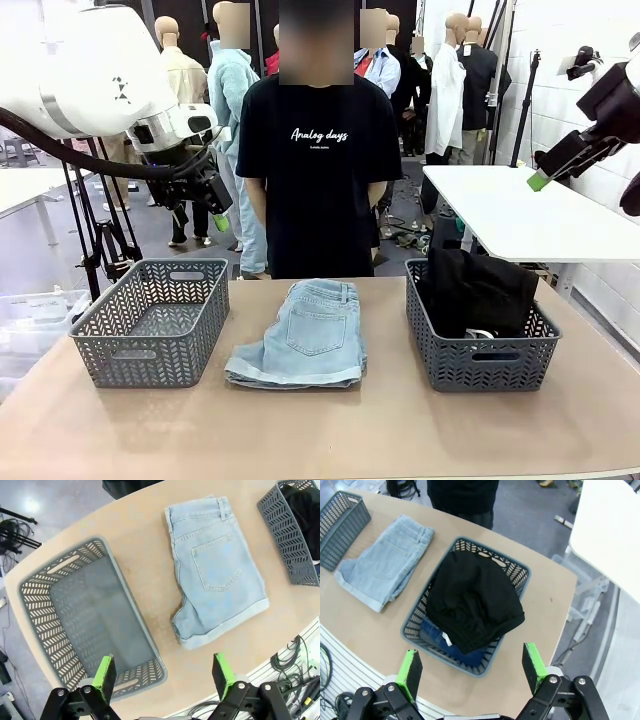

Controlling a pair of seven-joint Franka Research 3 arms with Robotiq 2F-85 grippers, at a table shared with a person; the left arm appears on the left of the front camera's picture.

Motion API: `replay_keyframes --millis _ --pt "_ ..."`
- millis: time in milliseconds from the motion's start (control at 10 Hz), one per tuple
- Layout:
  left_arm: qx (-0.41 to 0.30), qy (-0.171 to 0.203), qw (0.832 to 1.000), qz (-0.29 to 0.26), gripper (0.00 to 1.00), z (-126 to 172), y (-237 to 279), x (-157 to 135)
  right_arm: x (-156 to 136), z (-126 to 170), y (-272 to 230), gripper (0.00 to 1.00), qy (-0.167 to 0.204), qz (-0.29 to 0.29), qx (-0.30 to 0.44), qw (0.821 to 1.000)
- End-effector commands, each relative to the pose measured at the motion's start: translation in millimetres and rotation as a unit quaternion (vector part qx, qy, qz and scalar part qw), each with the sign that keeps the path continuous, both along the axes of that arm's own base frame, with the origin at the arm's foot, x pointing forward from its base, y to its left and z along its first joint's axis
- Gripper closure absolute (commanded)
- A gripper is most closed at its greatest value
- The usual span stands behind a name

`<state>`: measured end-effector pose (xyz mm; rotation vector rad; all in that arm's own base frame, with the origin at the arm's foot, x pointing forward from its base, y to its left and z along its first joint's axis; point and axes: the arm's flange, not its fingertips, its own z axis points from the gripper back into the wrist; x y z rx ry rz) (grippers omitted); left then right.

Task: Sort the tops and bottoms.
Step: Lift clothes from the center of the table with your right hand.

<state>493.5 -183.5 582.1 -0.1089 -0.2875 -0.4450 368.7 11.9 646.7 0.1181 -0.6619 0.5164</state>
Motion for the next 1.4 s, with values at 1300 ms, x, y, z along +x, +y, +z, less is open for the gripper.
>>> replay_keyframes --millis 1300 --pt "0.014 -0.005 0.999 -0.053 0.00 33.7 59.5 -7.0 0.0 -0.5 0.1 0.00 0.000 0.000 -0.007 1.000"
